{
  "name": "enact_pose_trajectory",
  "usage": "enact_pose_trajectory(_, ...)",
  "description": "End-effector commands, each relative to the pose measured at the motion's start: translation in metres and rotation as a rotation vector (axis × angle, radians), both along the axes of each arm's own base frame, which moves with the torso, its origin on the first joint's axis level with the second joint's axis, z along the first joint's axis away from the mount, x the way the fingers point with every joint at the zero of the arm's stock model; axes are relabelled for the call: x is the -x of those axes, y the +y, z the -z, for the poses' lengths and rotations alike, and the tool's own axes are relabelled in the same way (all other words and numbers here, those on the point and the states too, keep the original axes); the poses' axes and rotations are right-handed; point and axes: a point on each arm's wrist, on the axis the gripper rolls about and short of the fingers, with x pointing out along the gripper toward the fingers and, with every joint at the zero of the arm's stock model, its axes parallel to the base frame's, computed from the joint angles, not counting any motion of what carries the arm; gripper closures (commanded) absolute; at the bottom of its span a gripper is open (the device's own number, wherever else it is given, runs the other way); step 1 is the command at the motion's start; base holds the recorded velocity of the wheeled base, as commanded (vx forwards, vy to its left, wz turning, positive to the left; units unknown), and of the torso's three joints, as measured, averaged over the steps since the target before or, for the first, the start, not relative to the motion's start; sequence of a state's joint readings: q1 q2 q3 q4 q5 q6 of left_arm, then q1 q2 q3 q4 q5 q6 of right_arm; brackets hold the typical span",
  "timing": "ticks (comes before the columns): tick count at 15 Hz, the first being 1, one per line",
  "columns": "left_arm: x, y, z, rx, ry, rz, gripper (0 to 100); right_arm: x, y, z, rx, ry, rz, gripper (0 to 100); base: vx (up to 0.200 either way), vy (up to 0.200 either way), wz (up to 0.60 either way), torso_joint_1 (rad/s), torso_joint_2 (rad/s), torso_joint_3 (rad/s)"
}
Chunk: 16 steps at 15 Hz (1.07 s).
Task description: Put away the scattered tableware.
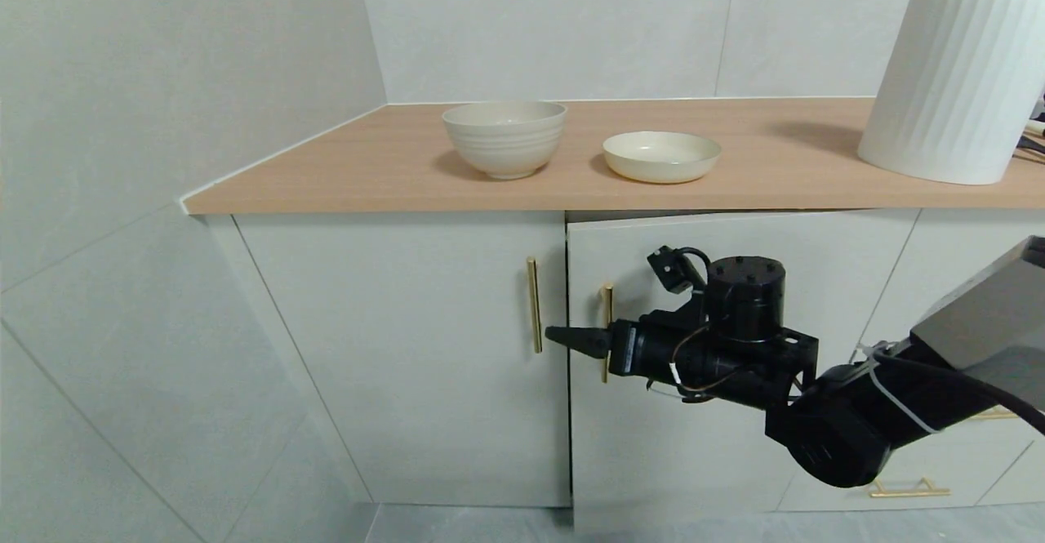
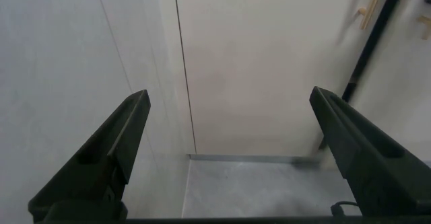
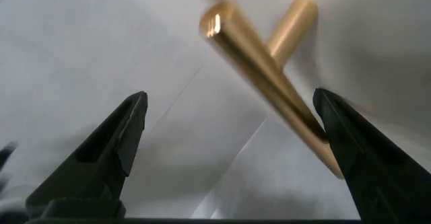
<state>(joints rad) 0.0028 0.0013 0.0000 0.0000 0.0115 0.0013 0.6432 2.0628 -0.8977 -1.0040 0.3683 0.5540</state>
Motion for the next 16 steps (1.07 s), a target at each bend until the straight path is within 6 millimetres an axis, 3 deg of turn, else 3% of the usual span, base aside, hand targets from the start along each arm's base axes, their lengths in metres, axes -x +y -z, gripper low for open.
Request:
enact_pose_trajectory(1,0.000,0.000,0.000,0.000,0.000,-0.001,0,0.014,-0.010,-0.015,-0.016,-0.017,-0.008,0,0.000,0.000,0.00,0.000,0.00,0.000)
enact_pose_trajectory(9,0.001,0.000,-0.004,-0.031,-0.019,0.006,0,0.075,-0.051,-0.034,-0.033,0.012,-0.210,0,0.000,0.000,0.00,0.000,0.00,0.000)
enact_pose_trajectory(11,0.014,-0.003,-0.045,-0.021,-0.083,0.149,0,0.080,-0.053,-0.036,-0.039,0.013,-0.246,0,0.000,0.000,0.00,0.000,0.00,0.000)
enact_pose_trajectory(13,0.011,-0.006,-0.088,0.001,0.018,0.304,0,0.081,-0.054,-0.034,-0.036,0.020,-0.248,0,0.000,0.000,0.00,0.000,0.00,0.000)
enact_pose_trajectory(14,0.005,-0.007,-0.101,0.006,0.053,0.349,0,0.082,-0.054,-0.032,-0.033,0.025,-0.249,0,0.000,0.000,0.00,0.000,0.00,0.000)
enact_pose_trajectory(15,-0.016,-0.009,-0.126,0.017,0.118,0.442,0,0.083,-0.055,-0.030,-0.028,0.033,-0.249,0,0.000,0.000,0.00,0.000,0.00,0.000)
enact_pose_trajectory(16,-0.036,-0.011,-0.138,0.034,0.187,0.517,0,0.084,-0.056,-0.029,-0.026,0.036,-0.249,0,0.000,0.000,0.00,0.000,0.00,0.000)
